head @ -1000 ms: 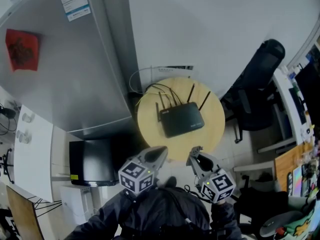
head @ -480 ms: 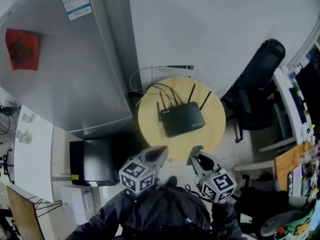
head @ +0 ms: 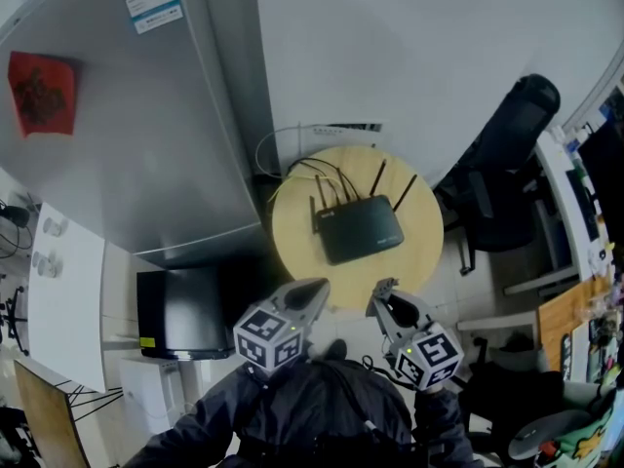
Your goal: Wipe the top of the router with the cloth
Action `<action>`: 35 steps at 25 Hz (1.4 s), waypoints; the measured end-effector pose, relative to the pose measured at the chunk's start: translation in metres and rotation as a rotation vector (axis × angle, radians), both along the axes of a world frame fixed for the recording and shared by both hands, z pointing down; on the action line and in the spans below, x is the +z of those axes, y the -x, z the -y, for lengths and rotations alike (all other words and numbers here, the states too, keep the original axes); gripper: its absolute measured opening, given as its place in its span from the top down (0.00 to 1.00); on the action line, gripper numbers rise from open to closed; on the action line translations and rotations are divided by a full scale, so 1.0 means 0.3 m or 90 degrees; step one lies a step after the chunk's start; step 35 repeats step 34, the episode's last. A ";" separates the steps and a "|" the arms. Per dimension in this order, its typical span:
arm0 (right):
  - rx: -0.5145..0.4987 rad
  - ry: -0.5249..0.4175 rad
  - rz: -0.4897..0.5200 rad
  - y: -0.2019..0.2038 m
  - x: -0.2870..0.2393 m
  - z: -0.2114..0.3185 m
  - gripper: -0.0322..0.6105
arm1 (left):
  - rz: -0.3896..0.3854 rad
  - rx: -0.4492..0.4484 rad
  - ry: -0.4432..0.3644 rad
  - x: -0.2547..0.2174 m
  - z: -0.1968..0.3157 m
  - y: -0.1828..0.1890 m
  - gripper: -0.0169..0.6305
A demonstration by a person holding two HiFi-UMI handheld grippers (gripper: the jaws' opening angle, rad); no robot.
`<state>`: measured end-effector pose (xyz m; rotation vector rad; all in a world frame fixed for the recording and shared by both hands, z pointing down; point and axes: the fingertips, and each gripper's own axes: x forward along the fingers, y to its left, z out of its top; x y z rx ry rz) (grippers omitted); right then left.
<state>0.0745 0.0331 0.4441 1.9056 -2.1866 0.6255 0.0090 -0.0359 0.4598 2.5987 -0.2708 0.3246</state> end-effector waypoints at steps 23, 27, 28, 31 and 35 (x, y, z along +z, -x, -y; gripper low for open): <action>-0.009 0.004 -0.010 0.033 0.004 0.079 0.84 | -0.002 0.001 0.000 0.010 0.074 0.017 0.97; -0.011 0.004 -0.010 0.040 0.003 0.082 0.84 | -0.004 0.000 0.002 0.009 0.076 0.020 0.97; -0.013 0.005 -0.011 0.041 0.003 0.082 0.84 | -0.004 0.001 0.002 0.008 0.076 0.021 0.97; -0.016 0.006 -0.013 0.045 0.003 0.084 0.84 | -0.006 0.001 0.002 0.008 0.076 0.022 0.97; -0.017 0.006 -0.014 0.048 0.007 0.083 0.84 | -0.007 0.000 0.002 0.011 0.076 0.025 0.97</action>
